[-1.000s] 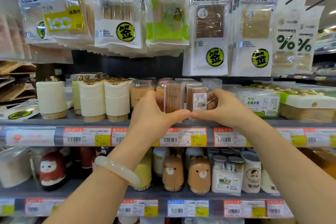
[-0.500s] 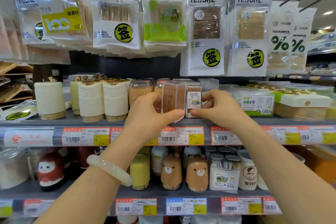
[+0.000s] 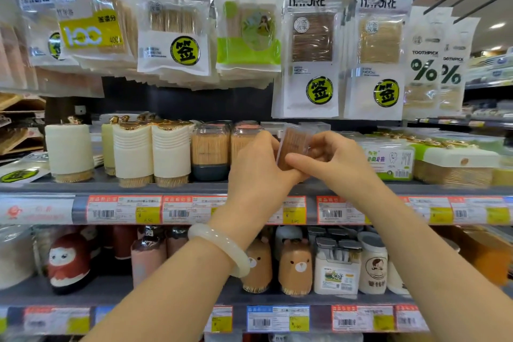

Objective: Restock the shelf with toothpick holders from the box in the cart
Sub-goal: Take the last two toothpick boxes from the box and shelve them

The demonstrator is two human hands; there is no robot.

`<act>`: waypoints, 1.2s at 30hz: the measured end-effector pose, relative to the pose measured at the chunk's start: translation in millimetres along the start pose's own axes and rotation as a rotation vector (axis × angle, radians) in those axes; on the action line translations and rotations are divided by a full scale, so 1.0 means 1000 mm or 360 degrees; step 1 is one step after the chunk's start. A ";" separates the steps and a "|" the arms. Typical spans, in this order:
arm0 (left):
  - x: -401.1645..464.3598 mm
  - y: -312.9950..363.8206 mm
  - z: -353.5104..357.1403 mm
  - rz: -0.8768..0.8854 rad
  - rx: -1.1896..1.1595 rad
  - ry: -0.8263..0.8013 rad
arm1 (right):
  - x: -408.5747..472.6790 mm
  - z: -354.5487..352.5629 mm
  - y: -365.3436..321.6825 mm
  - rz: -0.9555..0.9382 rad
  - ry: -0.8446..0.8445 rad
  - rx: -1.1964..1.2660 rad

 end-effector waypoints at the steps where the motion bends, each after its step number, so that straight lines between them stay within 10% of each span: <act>1: 0.000 0.001 0.002 0.0017 0.0008 0.0011 | 0.002 -0.001 0.002 0.0028 0.0002 0.0022; 23: -0.001 -0.007 0.006 0.0102 -0.0337 -0.0405 | -0.003 0.000 0.008 0.0041 -0.0472 0.0105; 36: -0.007 -0.006 0.004 -0.0016 -0.0191 -0.0118 | 0.001 -0.004 0.010 0.0051 -0.0201 0.0103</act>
Point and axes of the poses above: each hand's wrist, its own x-axis towards the middle knuckle, its own z-axis out of the palm, y = z × x, the point moved 8 cm from there along x, towards the middle knuckle, and after that the axes turned 15 degrees about z, right-handed, at the moved point
